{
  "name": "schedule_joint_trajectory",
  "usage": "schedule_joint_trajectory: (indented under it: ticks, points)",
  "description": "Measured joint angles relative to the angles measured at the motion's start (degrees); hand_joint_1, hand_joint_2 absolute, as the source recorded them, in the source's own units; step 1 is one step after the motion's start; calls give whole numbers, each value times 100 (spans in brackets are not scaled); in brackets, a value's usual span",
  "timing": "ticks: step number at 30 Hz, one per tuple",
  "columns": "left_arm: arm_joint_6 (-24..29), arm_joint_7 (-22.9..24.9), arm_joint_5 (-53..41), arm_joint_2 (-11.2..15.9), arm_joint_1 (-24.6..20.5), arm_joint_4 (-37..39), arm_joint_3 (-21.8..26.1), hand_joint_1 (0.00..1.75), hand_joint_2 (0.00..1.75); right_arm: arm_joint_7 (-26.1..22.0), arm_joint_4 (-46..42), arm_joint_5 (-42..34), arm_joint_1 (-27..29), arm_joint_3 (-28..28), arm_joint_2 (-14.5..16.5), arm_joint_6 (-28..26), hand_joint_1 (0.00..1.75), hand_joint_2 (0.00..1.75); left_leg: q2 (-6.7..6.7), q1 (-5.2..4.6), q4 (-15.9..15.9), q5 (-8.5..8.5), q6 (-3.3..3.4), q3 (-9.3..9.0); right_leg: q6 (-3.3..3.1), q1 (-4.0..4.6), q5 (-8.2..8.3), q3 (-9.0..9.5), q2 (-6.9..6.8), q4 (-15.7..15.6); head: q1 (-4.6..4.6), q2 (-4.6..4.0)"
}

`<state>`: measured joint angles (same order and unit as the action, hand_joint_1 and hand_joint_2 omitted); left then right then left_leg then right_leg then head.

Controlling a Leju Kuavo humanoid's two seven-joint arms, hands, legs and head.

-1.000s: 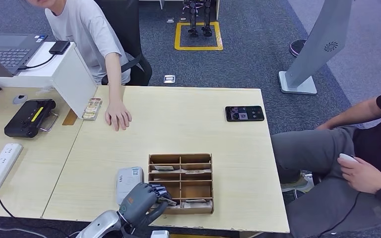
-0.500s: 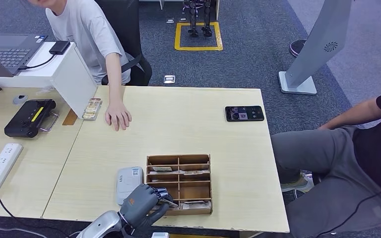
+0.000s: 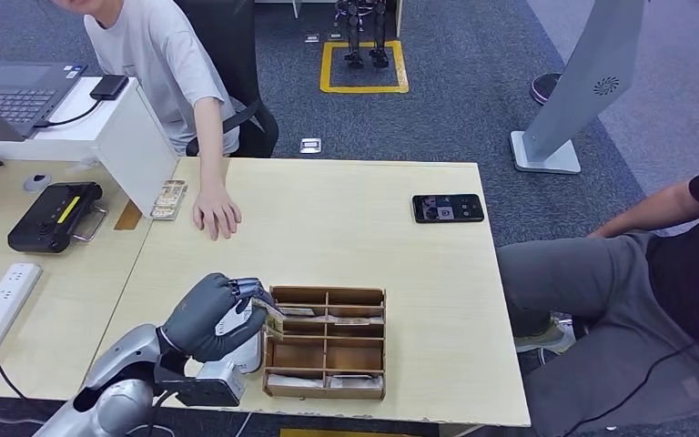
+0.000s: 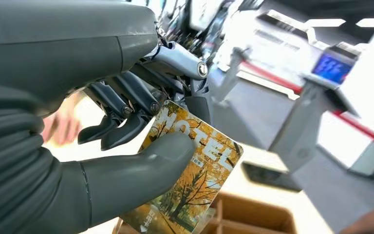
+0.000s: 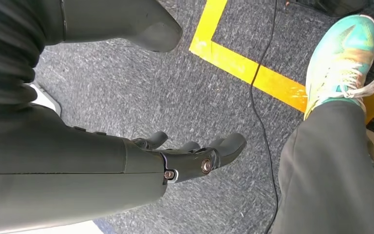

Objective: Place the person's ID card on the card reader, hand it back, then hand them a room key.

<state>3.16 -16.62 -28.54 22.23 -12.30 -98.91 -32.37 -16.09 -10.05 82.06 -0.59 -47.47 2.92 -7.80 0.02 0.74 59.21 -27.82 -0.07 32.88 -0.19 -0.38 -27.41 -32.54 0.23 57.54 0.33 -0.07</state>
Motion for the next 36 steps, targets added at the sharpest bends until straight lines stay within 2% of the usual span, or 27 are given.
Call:
schedule_joint_trajectory:
  ticks: [10,16,18,21,24,26,31,36]
  points:
    - [-376,-249,1020,757,-333,-965,933,175,175,-10,0,-63,18,-1,1,85,0,175,2,-1,0,0,0,1,-1,0,0,-3,3,0,-1,0]
    - [-385,-196,855,957,-321,-1187,1377,175,175,31,0,-78,31,-1,12,70,0,175,2,-1,0,0,0,2,-1,0,0,-3,1,0,-1,0]
    - [-328,10,479,958,-359,-1193,1427,175,175,34,0,-59,31,-1,13,60,0,175,1,-1,1,0,0,2,-1,-1,0,-5,1,-1,0,0]
    - [-204,560,-416,872,-608,-1015,1430,175,175,43,-2,5,19,9,16,54,0,175,-1,-3,1,1,2,2,0,-1,1,-5,-1,-3,1,0]
    - [-50,1207,-1428,699,-985,-539,1353,175,175,67,-8,83,-18,32,30,53,0,175,1,-4,2,5,1,0,1,-3,9,-5,0,-3,1,0]
    - [19,1490,-1764,579,-1213,-153,1261,175,175,106,-8,136,-31,55,40,52,0,175,2,-4,3,8,0,0,0,-3,13,-6,2,-3,-1,0]
    - [150,1724,-1931,334,-1617,628,1090,175,175,226,-2,214,-24,113,44,18,0,175,4,-4,3,8,0,1,1,-2,14,-7,7,-3,-1,0]
    - [165,1752,-1922,218,-1749,940,1050,175,175,248,7,223,-6,143,44,-10,0,175,8,-4,3,7,0,3,1,-2,13,-10,12,-3,-1,0]
